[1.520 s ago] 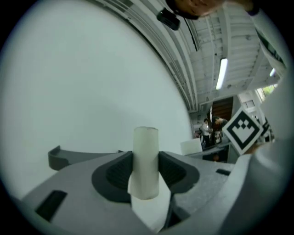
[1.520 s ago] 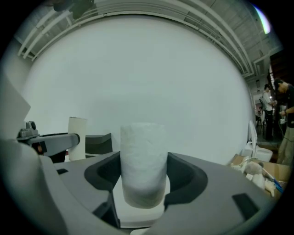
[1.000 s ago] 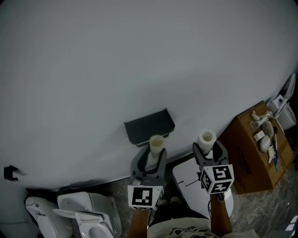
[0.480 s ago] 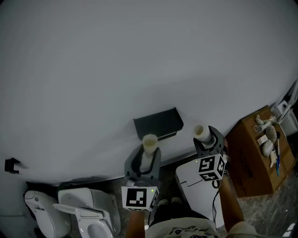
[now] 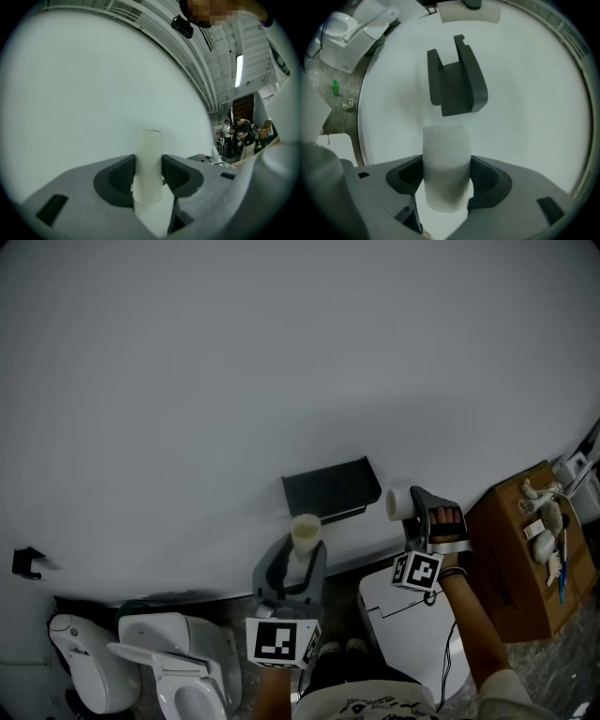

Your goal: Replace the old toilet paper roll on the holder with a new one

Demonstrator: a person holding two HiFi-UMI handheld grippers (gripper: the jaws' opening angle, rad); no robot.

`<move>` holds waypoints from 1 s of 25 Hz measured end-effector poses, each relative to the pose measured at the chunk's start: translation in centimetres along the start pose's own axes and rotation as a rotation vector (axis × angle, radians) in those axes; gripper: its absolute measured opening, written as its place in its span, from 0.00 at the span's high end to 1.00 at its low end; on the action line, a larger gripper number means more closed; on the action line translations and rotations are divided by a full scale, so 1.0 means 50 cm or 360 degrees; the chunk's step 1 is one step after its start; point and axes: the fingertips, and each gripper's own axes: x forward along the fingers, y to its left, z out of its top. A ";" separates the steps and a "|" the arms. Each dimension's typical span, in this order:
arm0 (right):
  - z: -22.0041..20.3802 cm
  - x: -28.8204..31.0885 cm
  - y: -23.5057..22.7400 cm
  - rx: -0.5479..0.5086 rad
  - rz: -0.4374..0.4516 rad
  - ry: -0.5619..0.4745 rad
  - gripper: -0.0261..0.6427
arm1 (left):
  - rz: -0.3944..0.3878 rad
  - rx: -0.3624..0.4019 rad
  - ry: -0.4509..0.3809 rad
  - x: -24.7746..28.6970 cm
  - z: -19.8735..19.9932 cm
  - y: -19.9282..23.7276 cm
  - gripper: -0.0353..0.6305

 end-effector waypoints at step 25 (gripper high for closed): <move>0.160 0.013 0.037 -0.0154 -0.0073 -0.0205 0.51 | 0.0217 -0.0039 0.0015 -0.067 -0.004 0.090 0.68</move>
